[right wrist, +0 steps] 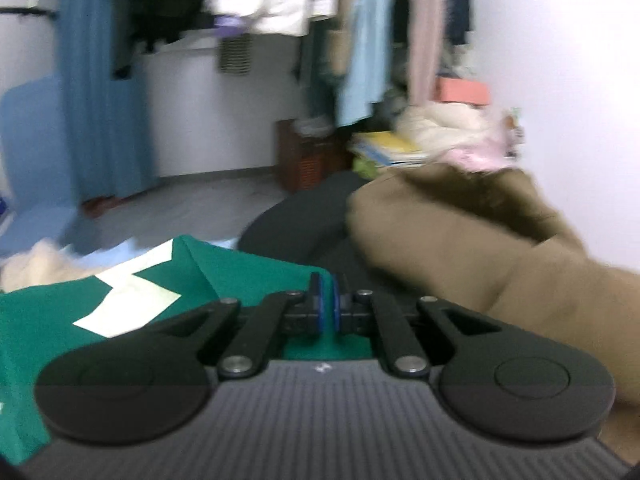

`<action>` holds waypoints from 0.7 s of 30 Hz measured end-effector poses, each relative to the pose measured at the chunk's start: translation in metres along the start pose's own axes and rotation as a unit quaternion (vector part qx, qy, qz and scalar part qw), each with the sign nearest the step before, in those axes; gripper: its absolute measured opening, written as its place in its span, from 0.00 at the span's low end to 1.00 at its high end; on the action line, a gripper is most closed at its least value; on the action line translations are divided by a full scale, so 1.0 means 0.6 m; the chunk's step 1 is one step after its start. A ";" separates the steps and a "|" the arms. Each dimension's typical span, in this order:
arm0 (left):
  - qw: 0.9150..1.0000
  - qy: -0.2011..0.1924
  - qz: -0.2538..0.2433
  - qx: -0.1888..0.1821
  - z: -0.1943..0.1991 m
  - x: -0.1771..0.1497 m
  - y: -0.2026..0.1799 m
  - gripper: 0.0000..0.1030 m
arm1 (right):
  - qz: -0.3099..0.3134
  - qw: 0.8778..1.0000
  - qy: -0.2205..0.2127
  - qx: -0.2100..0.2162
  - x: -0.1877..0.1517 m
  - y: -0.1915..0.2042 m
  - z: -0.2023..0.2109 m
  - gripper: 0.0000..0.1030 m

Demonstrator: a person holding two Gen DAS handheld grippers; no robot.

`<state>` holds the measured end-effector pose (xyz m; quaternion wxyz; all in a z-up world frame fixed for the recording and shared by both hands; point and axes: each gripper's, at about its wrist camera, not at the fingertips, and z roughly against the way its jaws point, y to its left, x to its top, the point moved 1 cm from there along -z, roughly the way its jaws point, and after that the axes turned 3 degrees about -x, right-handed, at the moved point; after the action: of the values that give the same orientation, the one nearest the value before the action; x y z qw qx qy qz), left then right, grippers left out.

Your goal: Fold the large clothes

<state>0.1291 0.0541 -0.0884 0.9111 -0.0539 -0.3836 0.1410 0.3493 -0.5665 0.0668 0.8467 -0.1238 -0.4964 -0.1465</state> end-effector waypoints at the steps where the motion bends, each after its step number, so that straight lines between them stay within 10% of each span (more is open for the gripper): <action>1: 1.000 0.002 0.001 0.000 -0.006 0.001 -0.001 0.58 | -0.014 1.000 0.007 -0.008 0.007 -0.012 -0.014 0.07; 6: 1.000 0.011 0.008 0.014 -0.034 0.008 0.000 0.58 | -0.045 0.997 0.027 -0.061 -0.016 -0.051 -0.098 0.03; 16: 1.000 0.012 0.015 0.007 -0.041 0.019 -0.009 0.58 | -0.129 0.990 0.031 0.048 -0.102 -0.057 -0.095 0.07; 19: 1.000 0.008 0.009 0.004 -0.031 0.014 -0.011 0.58 | -0.143 0.985 0.020 0.097 -0.112 -0.033 -0.051 0.55; 21: 1.000 0.005 0.008 0.001 -0.021 0.010 -0.010 0.58 | -0.137 0.982 0.020 0.132 -0.132 -0.011 -0.020 0.61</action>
<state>0.1431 0.0505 -0.0920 0.9118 -0.0571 -0.3786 0.1485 0.3198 -0.5669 -0.0080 0.8375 0.0608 -0.5063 -0.1965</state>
